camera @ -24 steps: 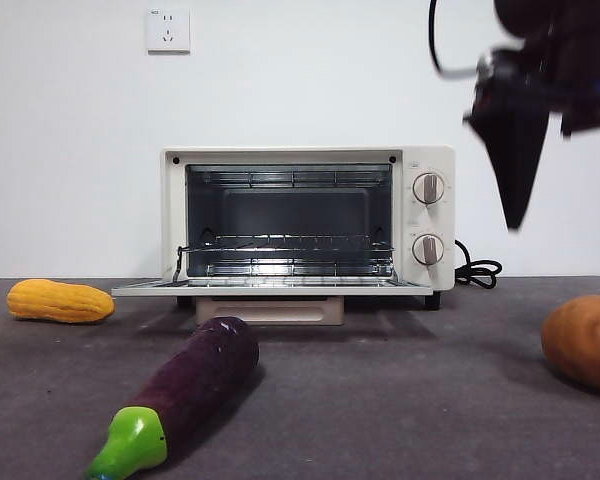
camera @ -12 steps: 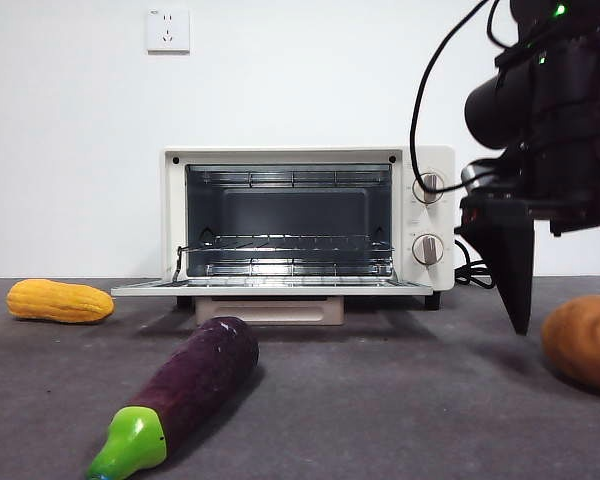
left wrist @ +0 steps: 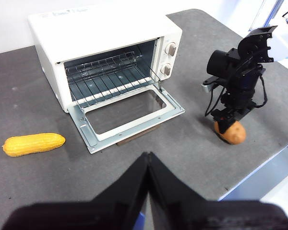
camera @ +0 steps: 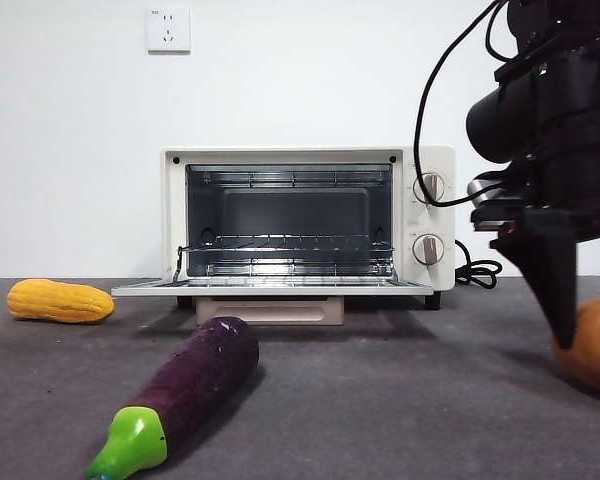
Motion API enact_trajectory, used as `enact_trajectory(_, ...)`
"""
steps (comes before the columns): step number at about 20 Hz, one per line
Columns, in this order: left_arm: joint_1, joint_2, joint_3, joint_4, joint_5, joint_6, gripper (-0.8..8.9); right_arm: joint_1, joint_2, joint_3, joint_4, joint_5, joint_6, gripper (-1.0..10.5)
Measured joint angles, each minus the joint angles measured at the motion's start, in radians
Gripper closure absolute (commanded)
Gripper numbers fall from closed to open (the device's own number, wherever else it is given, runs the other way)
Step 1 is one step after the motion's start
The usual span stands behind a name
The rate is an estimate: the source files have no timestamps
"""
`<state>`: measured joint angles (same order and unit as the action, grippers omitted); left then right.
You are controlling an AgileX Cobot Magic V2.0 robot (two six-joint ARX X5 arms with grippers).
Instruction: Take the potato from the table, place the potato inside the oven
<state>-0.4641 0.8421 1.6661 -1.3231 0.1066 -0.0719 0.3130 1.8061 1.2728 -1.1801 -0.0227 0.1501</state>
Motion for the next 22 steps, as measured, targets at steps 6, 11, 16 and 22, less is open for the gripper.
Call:
enact_trajectory(6, 0.0, 0.0, 0.0, 0.0, 0.0, 0.0, 8.19, 0.001, -0.301, -0.004, 0.089, -0.323, 0.003, 8.9)
enact_trajectory(11, 0.0, 0.0, 0.0, 0.0, 0.0, 0.0, 8.19, 0.05, -0.355, -0.003, 0.397, -0.348, 0.09, 8.8)
enact_trajectory(16, 0.0, 0.0, 0.0, 0.0, -0.011, 0.001, 8.19, 0.161, -0.224, -0.003, 0.774, -0.347, 0.21, 8.8)
enact_trajectory(22, 0.0, 0.0, 0.0, 0.0, -0.064, 0.03, 8.19, 0.185, -0.041, 0.061, 1.006, -0.338, 0.38, 8.7)
